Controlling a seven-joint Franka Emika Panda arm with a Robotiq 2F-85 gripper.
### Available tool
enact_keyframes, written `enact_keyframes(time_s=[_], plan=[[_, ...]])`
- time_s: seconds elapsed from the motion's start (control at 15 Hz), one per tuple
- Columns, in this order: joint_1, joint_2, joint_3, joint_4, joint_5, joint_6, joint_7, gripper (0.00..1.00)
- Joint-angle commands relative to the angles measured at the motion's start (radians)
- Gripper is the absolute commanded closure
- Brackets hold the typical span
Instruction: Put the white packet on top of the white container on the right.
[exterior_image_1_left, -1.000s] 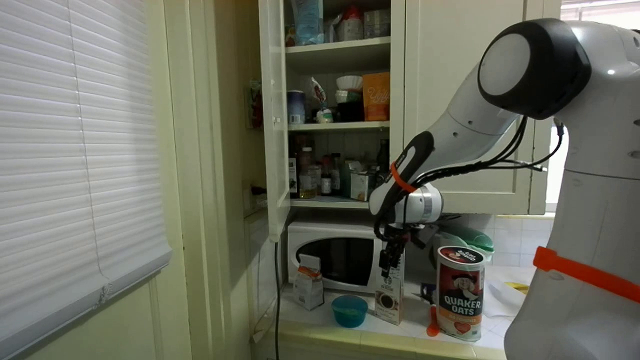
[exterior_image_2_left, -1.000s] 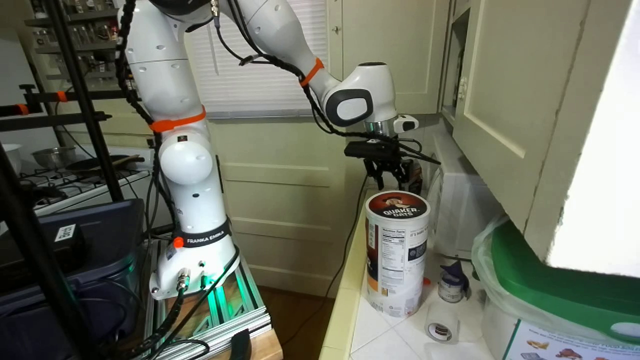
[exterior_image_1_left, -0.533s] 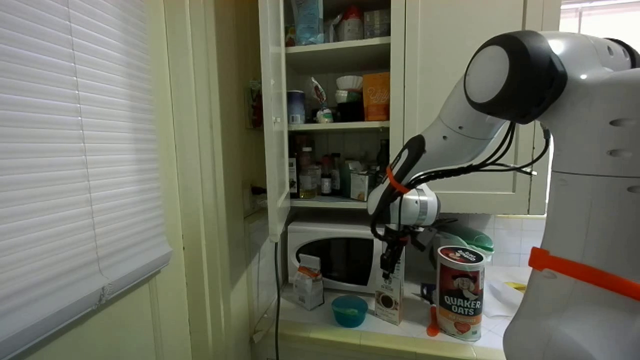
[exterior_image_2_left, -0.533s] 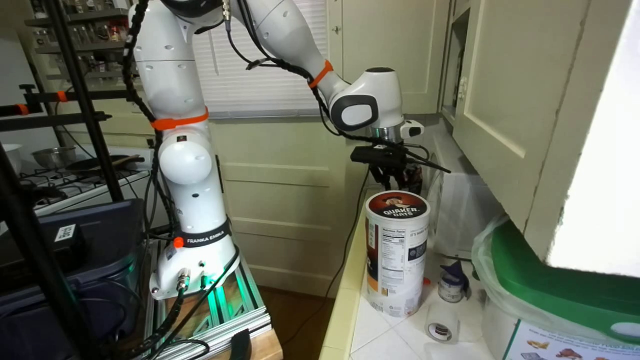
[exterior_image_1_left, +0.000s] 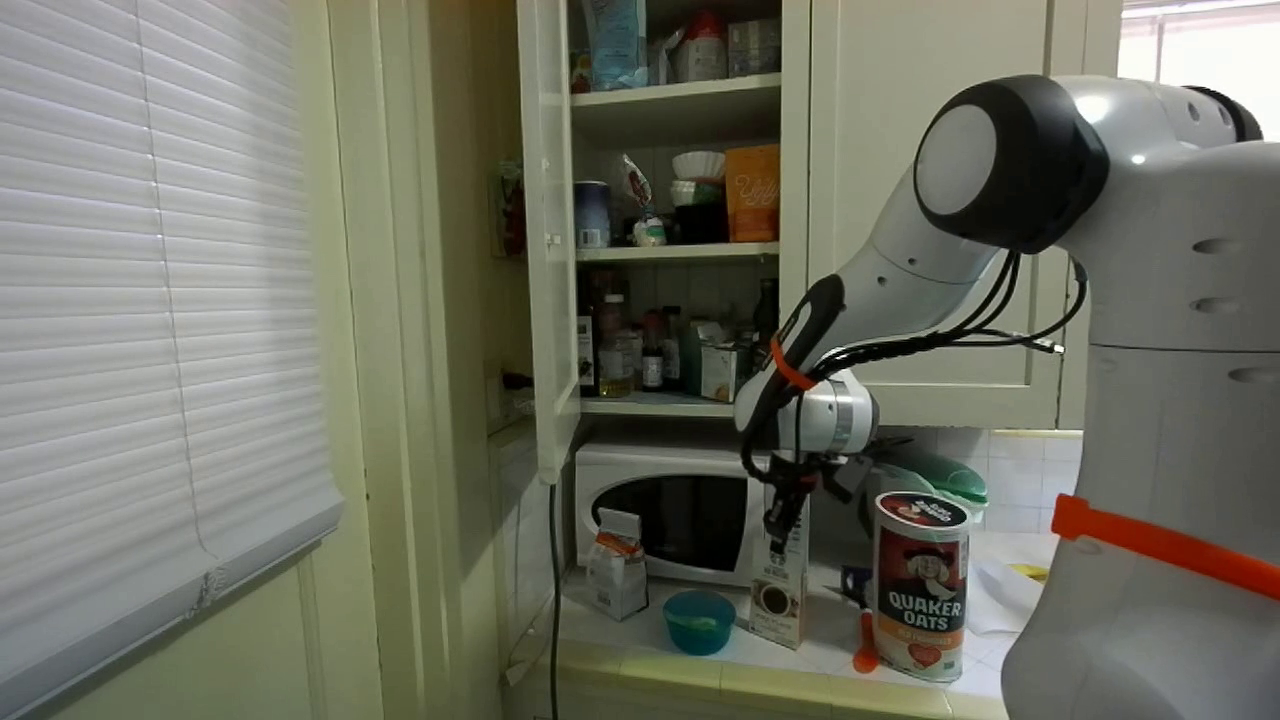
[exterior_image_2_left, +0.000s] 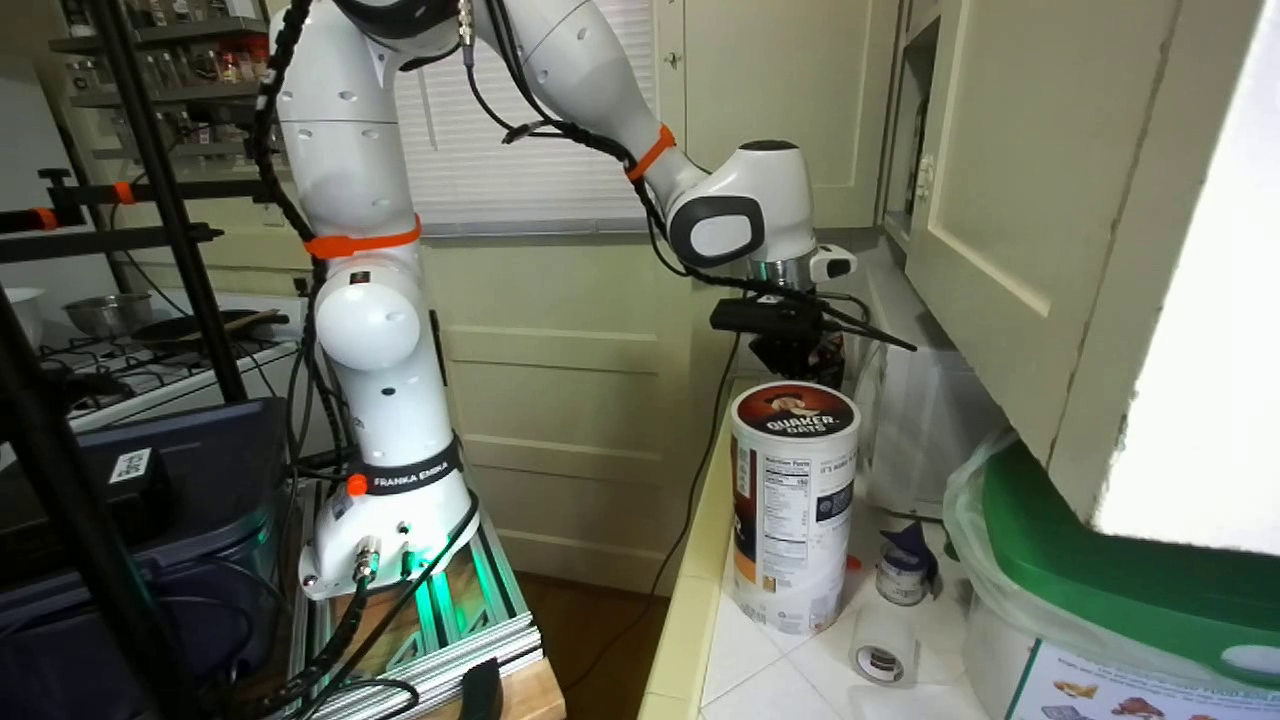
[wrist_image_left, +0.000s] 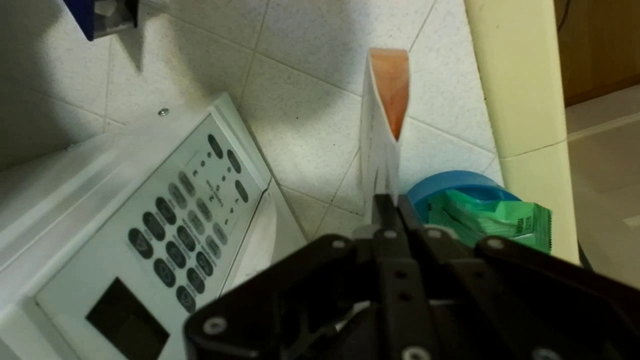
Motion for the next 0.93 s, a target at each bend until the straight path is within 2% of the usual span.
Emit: enact_keyframes(time_s=[0.0, 0.4, 0.6, 0.87], plan=[[-0.025, -0.002, 0.018, 0.005, -0.006, -0.012, 0.006, 1.0], [-0.036, -0.256, 0.029, -0.038, -0.184, -0.223, 0.354, 1.0], [-0.059, -0.401, 0.052, -0.026, -0.249, -0.364, 0.59, 1.0], [-0.096, -0.56, 0.06, 0.026, -0.245, -0.548, 0.777, 1.0]])
